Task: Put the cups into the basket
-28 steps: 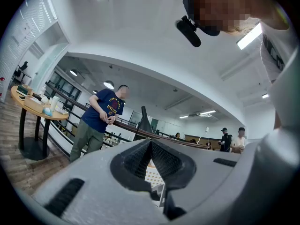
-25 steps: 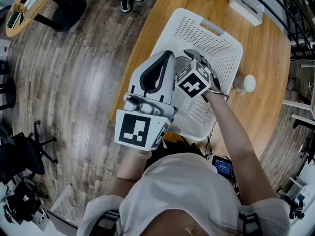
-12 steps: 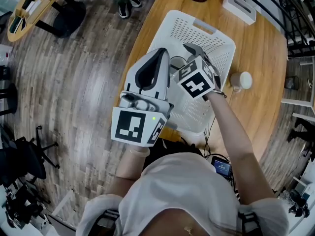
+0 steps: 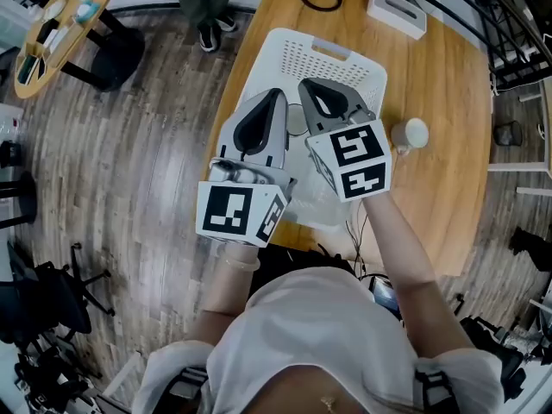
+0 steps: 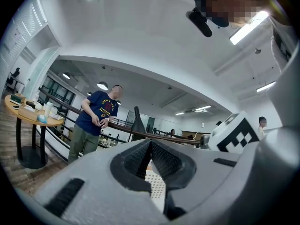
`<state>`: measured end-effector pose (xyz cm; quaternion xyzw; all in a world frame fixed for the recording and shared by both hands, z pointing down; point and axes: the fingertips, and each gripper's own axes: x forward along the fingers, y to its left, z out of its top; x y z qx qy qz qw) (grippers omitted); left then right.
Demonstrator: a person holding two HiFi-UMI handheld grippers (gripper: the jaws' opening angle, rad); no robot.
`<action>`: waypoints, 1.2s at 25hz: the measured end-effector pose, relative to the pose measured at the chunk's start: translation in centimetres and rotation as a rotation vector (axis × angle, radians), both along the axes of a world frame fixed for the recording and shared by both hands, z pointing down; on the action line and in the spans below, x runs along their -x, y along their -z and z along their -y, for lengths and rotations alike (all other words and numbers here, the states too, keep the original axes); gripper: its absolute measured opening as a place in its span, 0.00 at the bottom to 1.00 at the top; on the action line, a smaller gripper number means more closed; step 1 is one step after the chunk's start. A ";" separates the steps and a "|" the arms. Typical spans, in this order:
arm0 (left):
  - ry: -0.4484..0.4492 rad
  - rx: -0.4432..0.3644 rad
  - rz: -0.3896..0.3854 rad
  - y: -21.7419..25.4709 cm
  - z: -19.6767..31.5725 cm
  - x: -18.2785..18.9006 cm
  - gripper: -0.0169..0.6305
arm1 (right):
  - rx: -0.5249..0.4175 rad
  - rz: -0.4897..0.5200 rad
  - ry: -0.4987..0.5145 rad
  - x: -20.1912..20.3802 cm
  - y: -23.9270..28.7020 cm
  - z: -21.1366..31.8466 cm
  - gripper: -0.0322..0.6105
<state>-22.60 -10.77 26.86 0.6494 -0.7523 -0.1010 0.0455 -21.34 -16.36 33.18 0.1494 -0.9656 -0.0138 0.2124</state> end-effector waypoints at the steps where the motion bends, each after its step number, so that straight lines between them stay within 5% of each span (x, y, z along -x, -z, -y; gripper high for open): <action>1: -0.007 0.003 0.006 0.1 0.1 -0.4 0.04 | 0.014 0.049 -0.019 -0.6 1.0 -0.1 0.06; 9: -0.132 0.002 0.036 1.2 1.5 -5.1 0.04 | 0.055 0.280 -0.165 -6.9 6.5 -0.3 0.06; 22: -0.522 -0.022 0.067 2.1 4.3 -21.7 0.04 | -0.091 0.325 -0.525 -25.3 6.8 0.0 0.06; 30: -0.726 0.012 0.050 -0.1 4.2 -31.5 0.04 | -0.085 0.351 -0.711 -34.7 5.1 -1.1 0.06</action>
